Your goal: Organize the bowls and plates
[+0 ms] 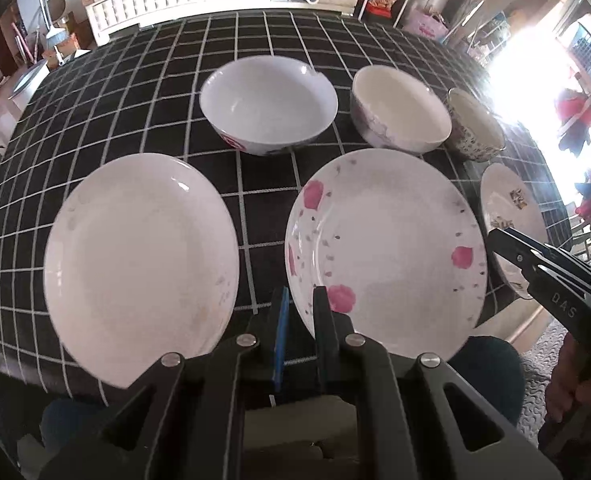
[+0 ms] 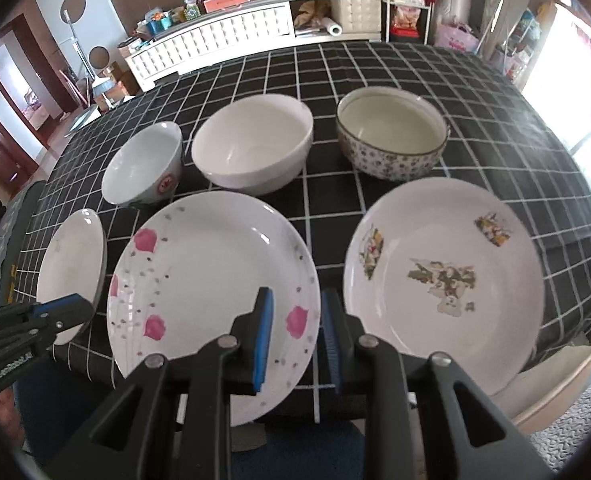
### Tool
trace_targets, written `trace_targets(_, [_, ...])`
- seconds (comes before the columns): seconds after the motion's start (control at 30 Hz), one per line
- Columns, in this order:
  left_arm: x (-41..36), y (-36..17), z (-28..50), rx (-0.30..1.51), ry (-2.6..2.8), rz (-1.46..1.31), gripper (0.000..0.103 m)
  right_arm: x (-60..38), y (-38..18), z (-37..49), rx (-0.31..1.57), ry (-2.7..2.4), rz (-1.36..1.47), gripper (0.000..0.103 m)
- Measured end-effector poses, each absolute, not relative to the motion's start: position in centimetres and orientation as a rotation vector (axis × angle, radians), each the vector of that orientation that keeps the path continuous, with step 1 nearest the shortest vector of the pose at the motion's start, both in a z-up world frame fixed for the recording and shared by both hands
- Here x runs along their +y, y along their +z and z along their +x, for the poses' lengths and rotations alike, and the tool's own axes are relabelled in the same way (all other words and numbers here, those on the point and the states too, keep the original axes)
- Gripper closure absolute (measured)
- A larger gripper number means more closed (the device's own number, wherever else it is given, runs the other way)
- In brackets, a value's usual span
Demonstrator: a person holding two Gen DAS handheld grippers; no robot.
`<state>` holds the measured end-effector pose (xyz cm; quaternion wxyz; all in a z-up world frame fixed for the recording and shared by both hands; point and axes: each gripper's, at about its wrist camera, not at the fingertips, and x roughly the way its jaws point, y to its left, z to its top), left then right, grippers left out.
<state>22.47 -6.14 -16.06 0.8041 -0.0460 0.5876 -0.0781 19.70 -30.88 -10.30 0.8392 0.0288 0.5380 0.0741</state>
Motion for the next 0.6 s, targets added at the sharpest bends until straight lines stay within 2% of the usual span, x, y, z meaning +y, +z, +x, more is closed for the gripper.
trace_targets(0.23, [-5.5,-18.1,23.9,1.288,-0.148,-0.113,0.092,-31.6,-11.7,20.9,1.177,0.11,0.05,0.074])
trace_targets(0.33, [-5.2,-18.7,24.3,1.3,-0.159,-0.126,0.092,-31.7,-12.1,21.1,1.183,0.098,0.031,0.069])
trace_targets(0.47, [-5.2,-19.0,24.6,1.302,-0.169,-0.121,0.084,-31.9,-11.7,21.2,1.179,0.114,0.069,0.069])
trace_targets(0.6, [-5.3,-19.2,24.8,1.306,-0.187,-0.121,0.084,-31.5,-11.7,21.1,1.177,0.131,0.056,0.063])
